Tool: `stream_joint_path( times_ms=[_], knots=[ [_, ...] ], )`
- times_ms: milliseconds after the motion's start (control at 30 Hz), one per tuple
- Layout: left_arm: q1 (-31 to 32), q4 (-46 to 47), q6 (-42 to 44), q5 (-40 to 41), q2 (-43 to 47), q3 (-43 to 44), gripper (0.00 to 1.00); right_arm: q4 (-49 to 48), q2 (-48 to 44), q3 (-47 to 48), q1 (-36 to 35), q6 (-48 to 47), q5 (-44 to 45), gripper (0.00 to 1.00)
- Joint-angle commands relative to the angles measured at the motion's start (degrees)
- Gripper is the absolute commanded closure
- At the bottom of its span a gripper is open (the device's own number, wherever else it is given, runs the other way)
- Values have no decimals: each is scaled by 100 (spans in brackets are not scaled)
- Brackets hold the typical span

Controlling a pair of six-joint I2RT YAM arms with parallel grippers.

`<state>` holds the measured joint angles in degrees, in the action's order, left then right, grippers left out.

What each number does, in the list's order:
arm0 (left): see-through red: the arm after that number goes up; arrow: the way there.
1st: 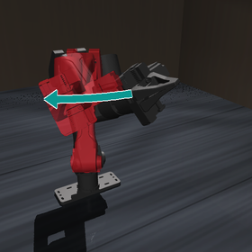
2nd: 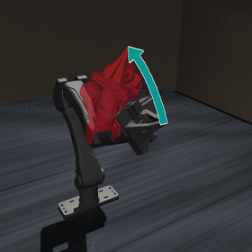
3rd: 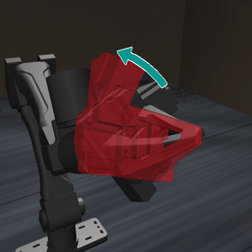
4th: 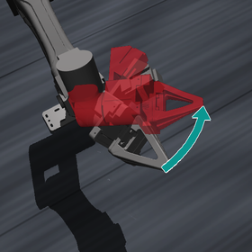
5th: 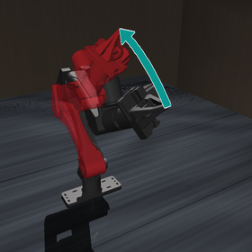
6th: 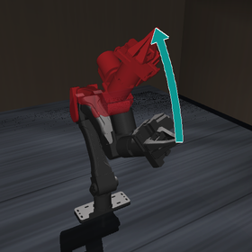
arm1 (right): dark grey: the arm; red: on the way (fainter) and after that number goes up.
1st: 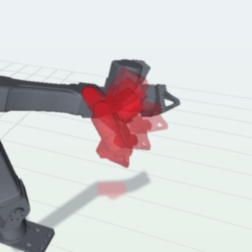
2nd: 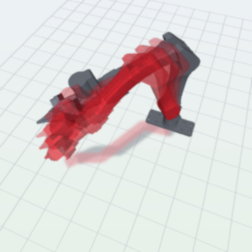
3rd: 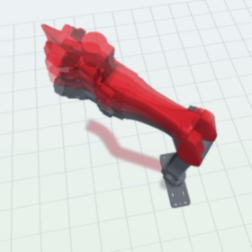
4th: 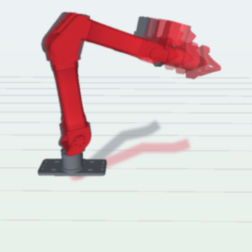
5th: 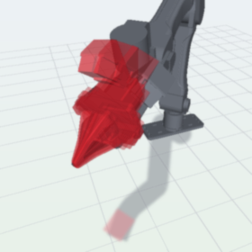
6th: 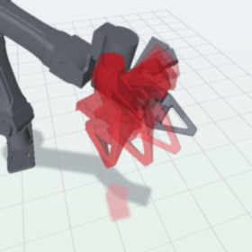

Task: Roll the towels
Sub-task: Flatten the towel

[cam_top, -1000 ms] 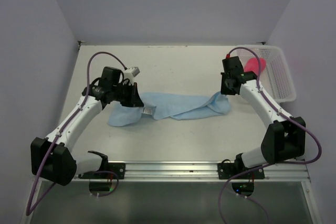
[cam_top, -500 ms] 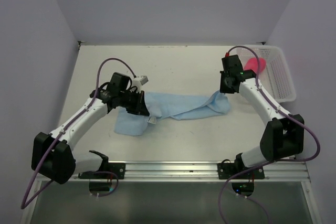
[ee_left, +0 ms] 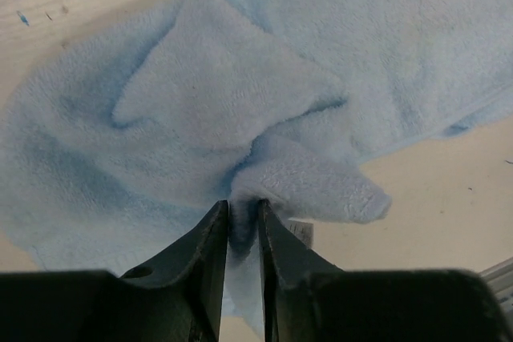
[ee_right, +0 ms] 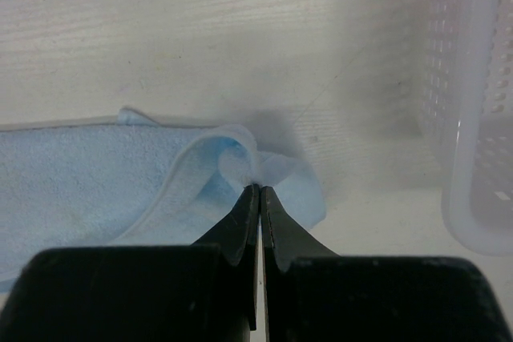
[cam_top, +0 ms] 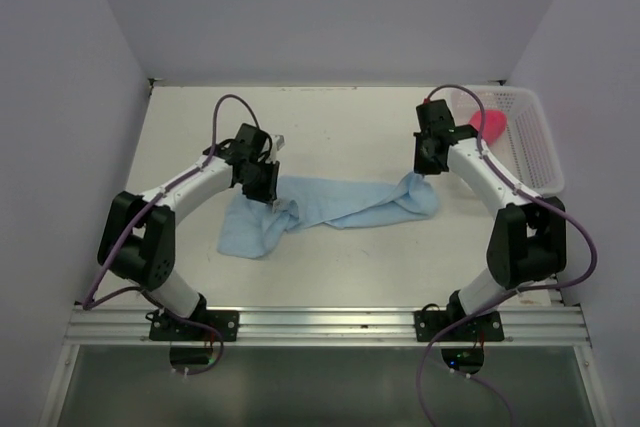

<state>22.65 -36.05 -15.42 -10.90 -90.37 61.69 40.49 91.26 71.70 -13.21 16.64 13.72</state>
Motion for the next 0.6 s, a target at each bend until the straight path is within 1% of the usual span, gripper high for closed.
stream_joint_path(
  times_ms=[0,267,400,433,467,533,567],
  knots=[
    [2,239,136,439,-348,404,75,-129,119,353,47,-74,-115,100],
    [-15,178,294,1370,-877,756,69,-120,366,503,47,-56,-185,100],
    [-59,160,373,1932,-1088,766,73,-85,427,573,47,-56,-237,100],
    [-59,108,390,2273,-1114,765,73,-85,436,582,56,-56,-246,100],
    [-68,81,408,2433,-1141,748,73,-76,445,599,56,-56,-264,100],
    [-86,55,417,2671,-1132,722,73,-76,445,599,56,-47,-325,100],
    [-103,63,417,2654,-1106,695,72,-76,454,599,56,-39,-343,100]
  ],
)
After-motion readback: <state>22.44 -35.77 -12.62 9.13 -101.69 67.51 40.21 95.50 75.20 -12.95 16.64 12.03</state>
